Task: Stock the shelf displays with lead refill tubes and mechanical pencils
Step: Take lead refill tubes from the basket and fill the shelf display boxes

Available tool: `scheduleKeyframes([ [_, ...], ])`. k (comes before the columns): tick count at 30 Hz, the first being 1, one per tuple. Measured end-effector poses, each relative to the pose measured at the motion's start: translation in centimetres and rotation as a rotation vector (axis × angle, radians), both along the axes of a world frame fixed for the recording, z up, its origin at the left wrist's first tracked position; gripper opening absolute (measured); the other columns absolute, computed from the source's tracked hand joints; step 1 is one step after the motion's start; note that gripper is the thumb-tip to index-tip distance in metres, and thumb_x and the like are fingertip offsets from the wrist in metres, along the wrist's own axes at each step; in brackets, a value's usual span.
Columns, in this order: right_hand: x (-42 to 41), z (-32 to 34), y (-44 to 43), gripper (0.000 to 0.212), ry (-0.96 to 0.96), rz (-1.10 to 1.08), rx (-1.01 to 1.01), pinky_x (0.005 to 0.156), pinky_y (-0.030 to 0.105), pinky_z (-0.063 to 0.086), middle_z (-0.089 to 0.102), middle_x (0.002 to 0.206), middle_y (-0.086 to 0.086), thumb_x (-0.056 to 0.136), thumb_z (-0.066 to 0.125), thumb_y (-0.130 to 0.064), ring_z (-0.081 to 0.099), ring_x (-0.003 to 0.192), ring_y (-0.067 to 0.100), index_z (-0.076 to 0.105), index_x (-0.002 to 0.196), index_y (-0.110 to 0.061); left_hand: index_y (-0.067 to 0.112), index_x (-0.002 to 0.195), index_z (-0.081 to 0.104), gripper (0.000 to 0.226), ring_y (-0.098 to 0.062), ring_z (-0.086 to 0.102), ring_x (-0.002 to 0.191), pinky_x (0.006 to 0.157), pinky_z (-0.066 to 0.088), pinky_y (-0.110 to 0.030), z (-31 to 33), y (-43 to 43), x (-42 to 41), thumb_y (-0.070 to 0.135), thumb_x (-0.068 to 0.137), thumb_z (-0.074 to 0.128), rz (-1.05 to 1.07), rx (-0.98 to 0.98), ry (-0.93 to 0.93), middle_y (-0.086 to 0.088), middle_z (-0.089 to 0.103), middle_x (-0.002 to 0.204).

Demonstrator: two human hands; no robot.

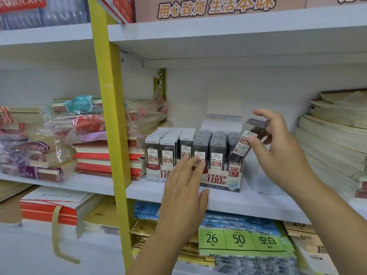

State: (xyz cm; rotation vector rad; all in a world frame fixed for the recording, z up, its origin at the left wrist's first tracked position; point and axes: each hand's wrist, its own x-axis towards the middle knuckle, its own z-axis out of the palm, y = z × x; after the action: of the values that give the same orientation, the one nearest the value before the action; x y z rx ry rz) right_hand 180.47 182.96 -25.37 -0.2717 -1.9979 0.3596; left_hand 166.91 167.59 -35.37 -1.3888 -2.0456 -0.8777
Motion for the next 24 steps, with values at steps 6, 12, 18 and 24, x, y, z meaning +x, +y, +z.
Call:
scheduleKeyframes([
  [6, -0.8, -1.0, 0.9, 0.034, -0.167, -0.228, 0.125, 0.083, 0.024, 0.032, 0.054, 0.102, -0.012, 0.086, 0.067, -0.027, 0.042, 0.105, 0.011, 0.053, 0.117, -0.032, 0.022, 0.156, 0.028, 0.063, -0.015, 0.012, 0.152, 0.124, 0.016, -0.039, -0.4, 0.3, -0.2, 0.031, 0.099, 0.055, 0.000, 0.002, -0.008, 0.005, 0.025, 0.162],
  [12, -1.0, -1.1, 1.2, 0.039, -0.233, -0.335, 0.208, 0.075, 0.023, 0.013, 0.063, 0.100, -0.016, 0.084, 0.070, -0.032, 0.029, 0.099, 0.004, 0.059, 0.121, -0.032, 0.024, 0.156, 0.026, 0.063, -0.011, 0.008, 0.153, 0.125, 0.014, -0.037, -0.5, 0.2, -0.4, 0.033, 0.100, 0.053, -0.009, 0.011, -0.010, 0.008, 0.022, 0.163],
  [18, -0.9, -1.2, 1.1, 0.033, -0.255, -0.366, 0.270, 0.074, 0.023, 0.011, 0.065, 0.100, -0.009, 0.083, 0.072, -0.031, 0.031, 0.100, 0.011, 0.067, 0.116, -0.031, 0.023, 0.156, 0.028, 0.063, -0.012, 0.009, 0.153, 0.124, 0.012, -0.035, -0.5, 0.3, -0.4, 0.033, 0.099, 0.054, -0.028, 0.032, -0.007, 0.007, 0.023, 0.163],
  [24, 0.4, -0.9, -0.6, 0.037, -0.128, -0.250, 0.245, 0.084, 0.025, 0.027, 0.062, 0.105, -0.005, 0.089, 0.065, -0.022, 0.039, 0.101, 0.014, 0.061, 0.126, -0.023, 0.023, 0.155, 0.030, 0.062, -0.008, 0.004, 0.153, 0.125, 0.010, -0.033, 0.0, -0.6, 0.3, 0.030, 0.099, 0.055, -0.065, 0.046, -0.033, 0.008, 0.023, 0.163],
])
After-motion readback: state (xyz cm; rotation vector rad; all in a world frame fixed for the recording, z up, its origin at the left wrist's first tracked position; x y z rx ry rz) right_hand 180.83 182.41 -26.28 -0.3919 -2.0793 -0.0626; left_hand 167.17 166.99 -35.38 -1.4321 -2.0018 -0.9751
